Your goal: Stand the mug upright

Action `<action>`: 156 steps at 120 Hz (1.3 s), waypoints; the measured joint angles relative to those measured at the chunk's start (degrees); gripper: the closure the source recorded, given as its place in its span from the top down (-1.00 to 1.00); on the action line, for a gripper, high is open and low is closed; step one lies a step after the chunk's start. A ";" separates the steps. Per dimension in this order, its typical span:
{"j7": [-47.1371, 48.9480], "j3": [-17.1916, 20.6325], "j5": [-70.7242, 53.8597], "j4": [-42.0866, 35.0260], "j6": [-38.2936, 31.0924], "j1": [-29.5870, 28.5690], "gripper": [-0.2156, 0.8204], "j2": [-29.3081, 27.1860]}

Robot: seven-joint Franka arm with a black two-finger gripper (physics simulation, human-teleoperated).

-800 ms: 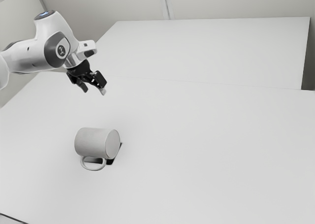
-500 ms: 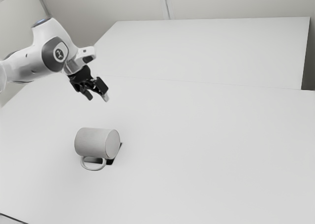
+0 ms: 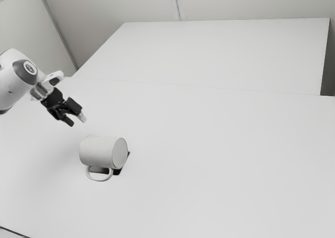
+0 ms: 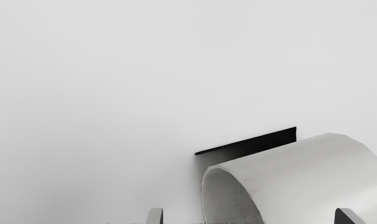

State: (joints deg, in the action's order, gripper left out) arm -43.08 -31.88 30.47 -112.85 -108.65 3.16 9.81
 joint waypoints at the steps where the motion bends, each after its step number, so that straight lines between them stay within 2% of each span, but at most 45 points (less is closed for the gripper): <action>1: -0.26 -0.02 0.39 -0.19 0.14 -0.11 0.58 0.06; 28: -5.57 -1.22 9.63 -7.27 2.18 -0.60 0.58 -0.25; 63: -7.99 -2.86 15.58 -13.86 2.72 -0.55 0.58 -2.54; 94: -9.06 -3.01 19.87 -14.60 3.52 -0.48 0.58 -2.66; 131: -10.04 -3.01 22.14 -14.58 5.20 -0.36 0.48 -2.66; 156: -10.50 -3.01 23.31 -14.52 6.16 0.19 0.31 -2.66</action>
State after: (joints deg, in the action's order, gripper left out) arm -53.57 -34.89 53.78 -127.38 -102.49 3.35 7.15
